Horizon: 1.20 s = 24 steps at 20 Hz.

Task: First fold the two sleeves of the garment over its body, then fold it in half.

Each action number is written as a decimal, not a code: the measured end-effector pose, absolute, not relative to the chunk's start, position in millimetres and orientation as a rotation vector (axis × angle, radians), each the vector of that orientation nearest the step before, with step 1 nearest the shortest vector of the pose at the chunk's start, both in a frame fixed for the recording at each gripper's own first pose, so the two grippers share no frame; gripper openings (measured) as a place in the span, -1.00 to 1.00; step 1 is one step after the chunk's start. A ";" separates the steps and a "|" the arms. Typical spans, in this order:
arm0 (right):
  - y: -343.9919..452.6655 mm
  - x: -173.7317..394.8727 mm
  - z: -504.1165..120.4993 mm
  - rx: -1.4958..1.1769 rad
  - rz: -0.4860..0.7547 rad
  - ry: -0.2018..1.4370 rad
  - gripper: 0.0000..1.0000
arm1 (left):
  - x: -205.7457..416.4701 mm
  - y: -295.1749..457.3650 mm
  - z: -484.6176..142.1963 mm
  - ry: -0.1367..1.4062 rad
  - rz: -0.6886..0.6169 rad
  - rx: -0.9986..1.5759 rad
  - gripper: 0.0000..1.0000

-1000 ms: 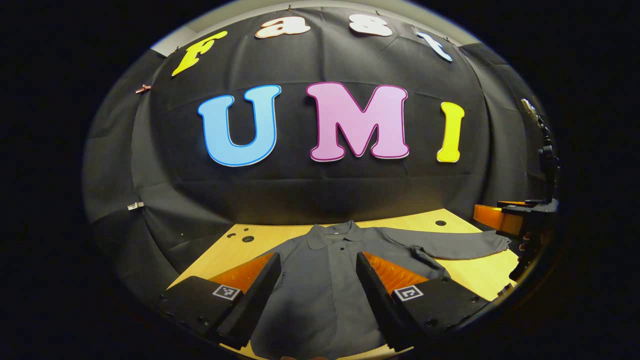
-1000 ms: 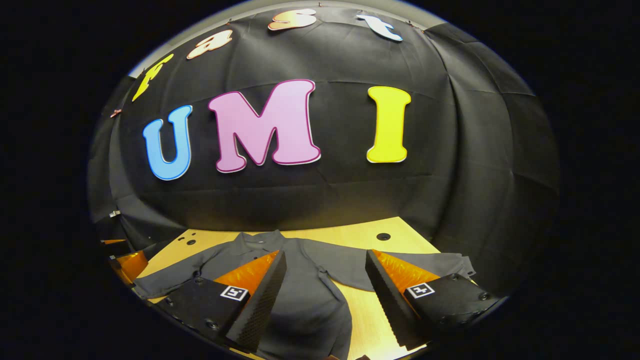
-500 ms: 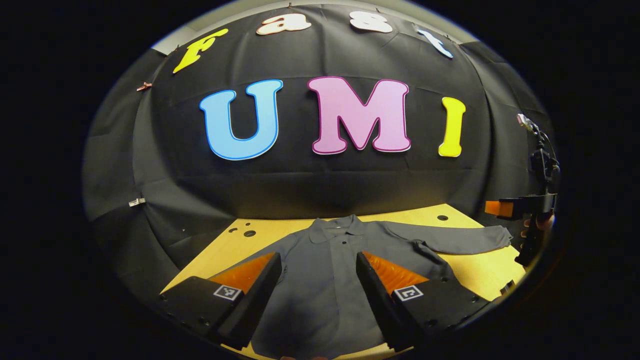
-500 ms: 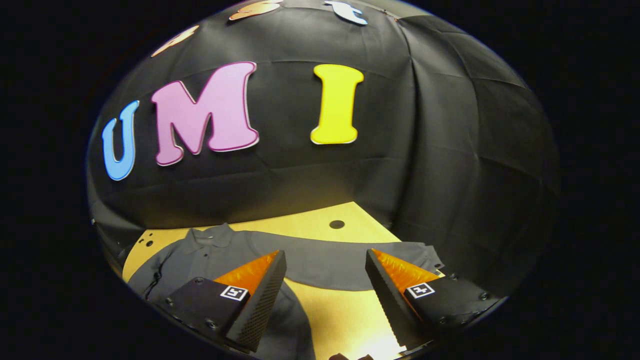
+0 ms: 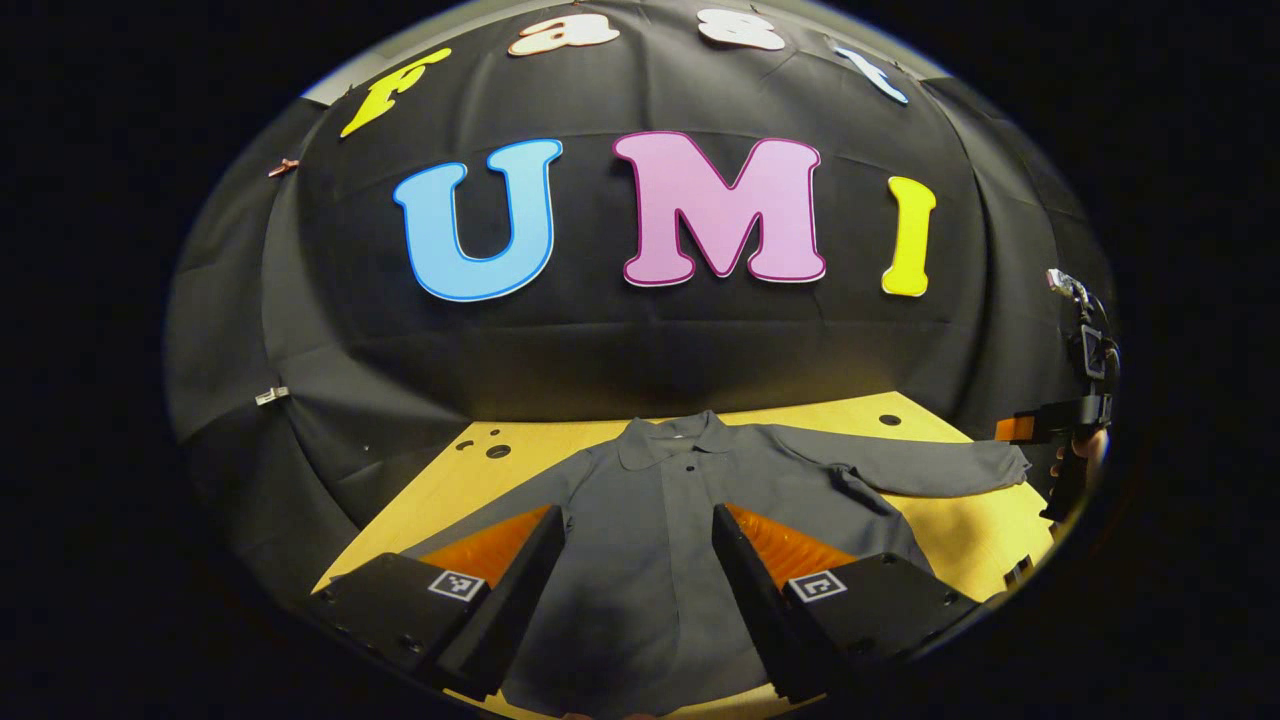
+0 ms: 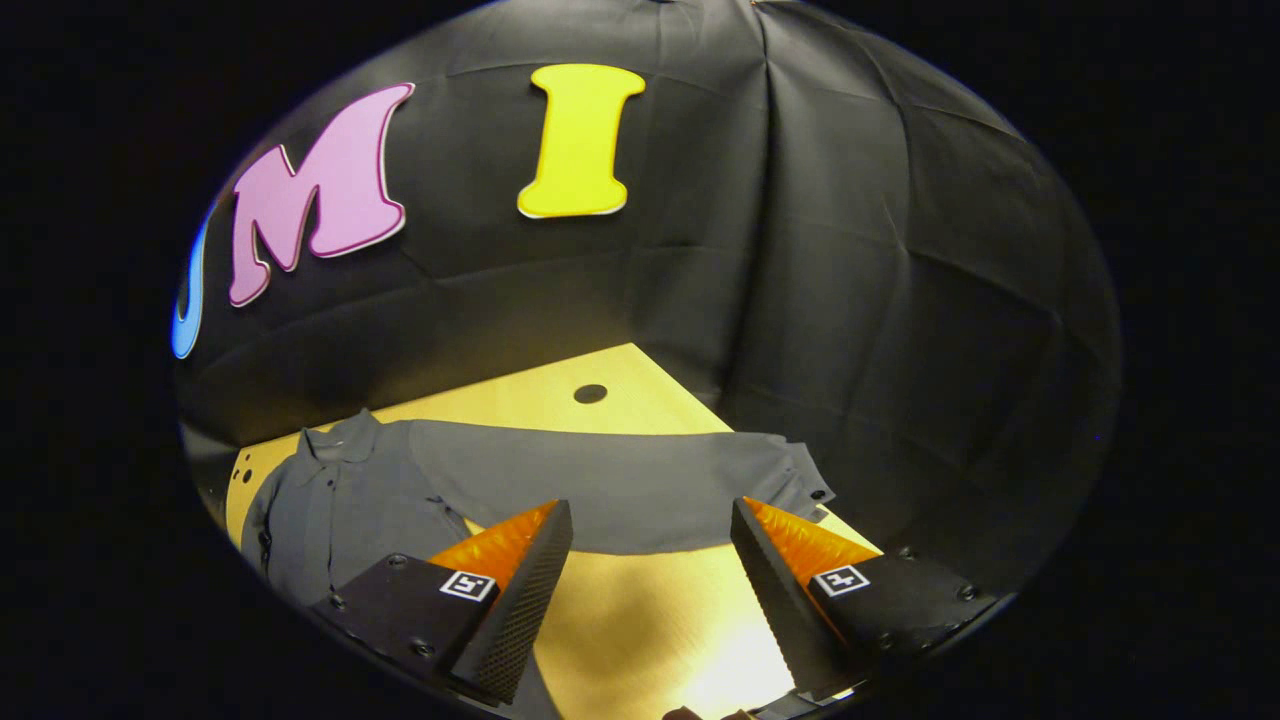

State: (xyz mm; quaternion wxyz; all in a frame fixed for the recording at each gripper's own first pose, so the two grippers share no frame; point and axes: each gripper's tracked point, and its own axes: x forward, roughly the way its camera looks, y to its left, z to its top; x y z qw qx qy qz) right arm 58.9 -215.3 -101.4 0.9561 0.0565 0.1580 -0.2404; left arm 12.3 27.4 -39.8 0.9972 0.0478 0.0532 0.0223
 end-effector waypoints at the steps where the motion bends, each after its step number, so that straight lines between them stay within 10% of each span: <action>1: -223.7 60.9 -107.9 0.120 -0.501 0.339 0.98 | 13.9 26.8 -40.5 0.112 0.042 0.097 0.89; 24: -389.7 114.1 -201.7 0.292 -0.770 0.504 0.98 | 47.3 -13.4 -72.2 0.289 -0.044 0.159 0.89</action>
